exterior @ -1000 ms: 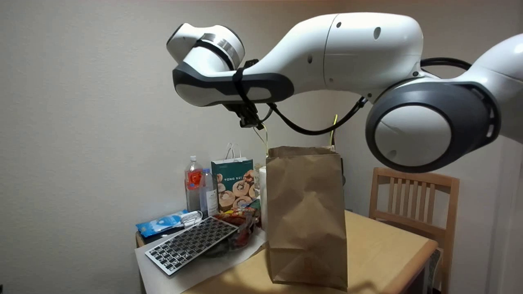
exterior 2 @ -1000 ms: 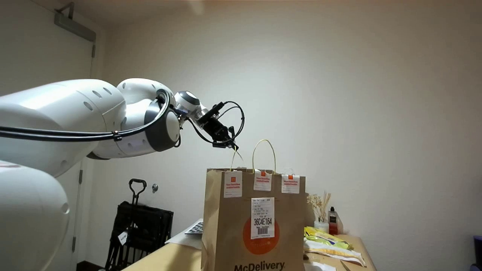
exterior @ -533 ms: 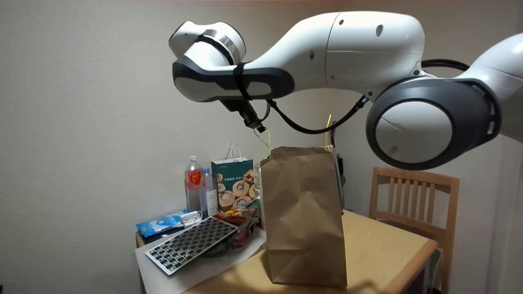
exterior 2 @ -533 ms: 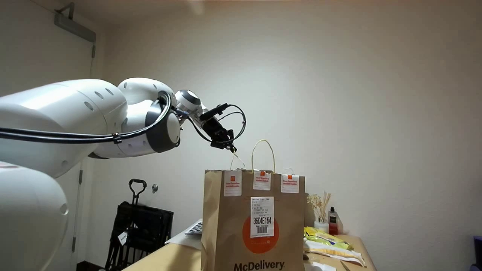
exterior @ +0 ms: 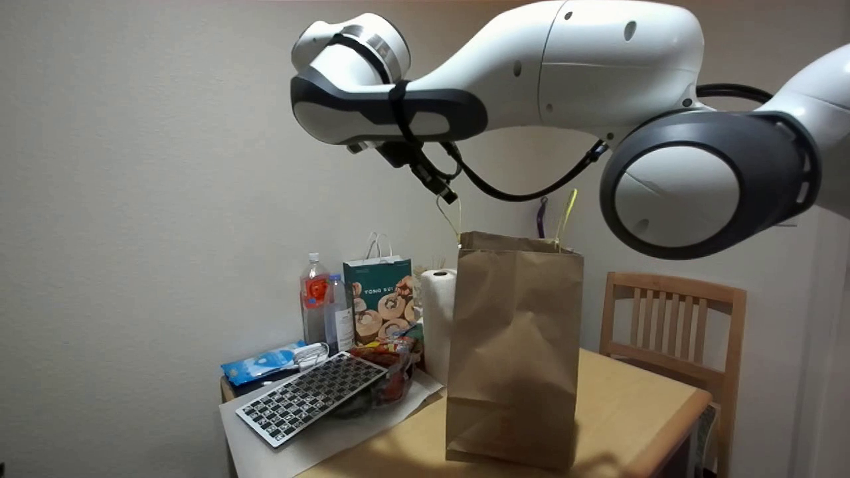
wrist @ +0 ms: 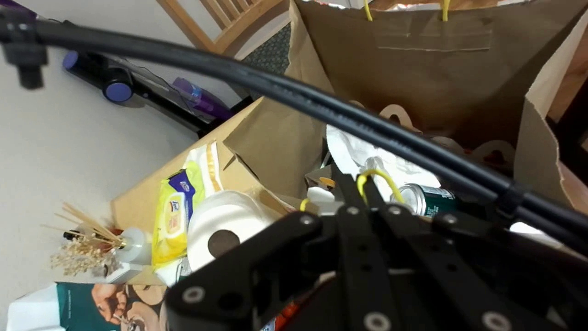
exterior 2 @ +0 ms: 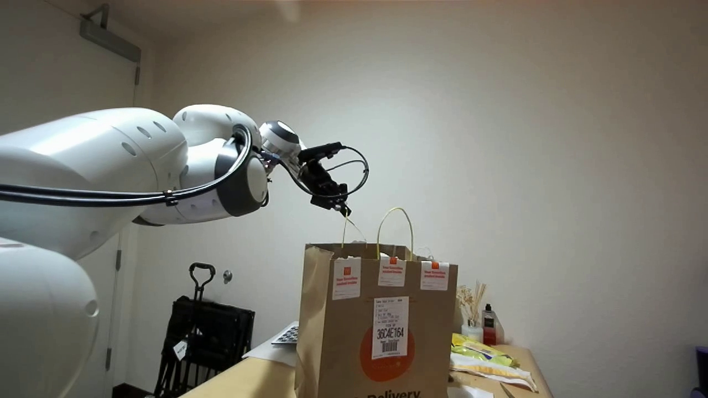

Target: Move the paper bag

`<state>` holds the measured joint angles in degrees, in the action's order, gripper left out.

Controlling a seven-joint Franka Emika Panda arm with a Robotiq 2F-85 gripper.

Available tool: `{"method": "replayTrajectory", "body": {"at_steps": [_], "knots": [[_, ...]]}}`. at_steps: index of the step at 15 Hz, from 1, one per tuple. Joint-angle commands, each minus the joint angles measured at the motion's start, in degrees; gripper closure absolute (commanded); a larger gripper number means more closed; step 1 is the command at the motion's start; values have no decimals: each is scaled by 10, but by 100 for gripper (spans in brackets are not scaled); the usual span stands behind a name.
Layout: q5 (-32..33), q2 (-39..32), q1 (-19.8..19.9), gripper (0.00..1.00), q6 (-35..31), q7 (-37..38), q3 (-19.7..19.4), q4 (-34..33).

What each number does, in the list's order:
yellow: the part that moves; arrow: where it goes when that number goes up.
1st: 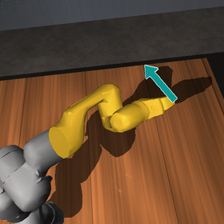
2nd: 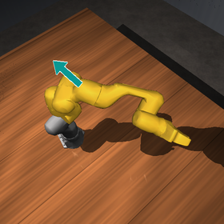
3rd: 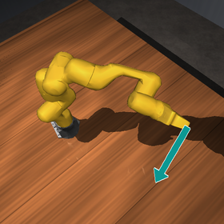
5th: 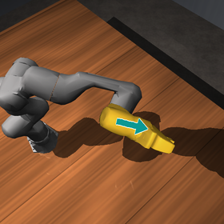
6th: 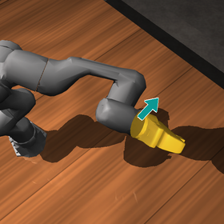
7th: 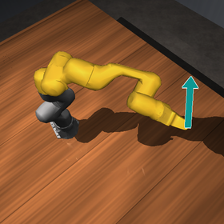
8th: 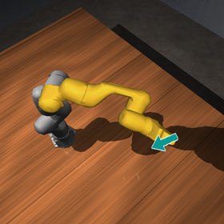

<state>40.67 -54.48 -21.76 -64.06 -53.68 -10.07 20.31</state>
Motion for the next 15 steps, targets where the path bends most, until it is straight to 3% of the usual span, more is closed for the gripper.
{"method": "replayTrajectory", "body": {"at_steps": [1,2,3,4,5,6,10,11,15], "knots": [[19,20,-2,97,41,-49,-10,0],[32,18,-5,96,48,-45,-21,0],[12,9,-1,71,28,-20,-8,0],[13,10,-1,96,30,-20,-9,0],[13,9,-1,93,29,-20,-9,0],[13,7,-2,62,29,-20,-9,0],[2,7,6,36,29,24,-6,6],[-7,26,2,31,15,52,-7,36],[-7,37,-10,5,18,169,-16,24]]}}
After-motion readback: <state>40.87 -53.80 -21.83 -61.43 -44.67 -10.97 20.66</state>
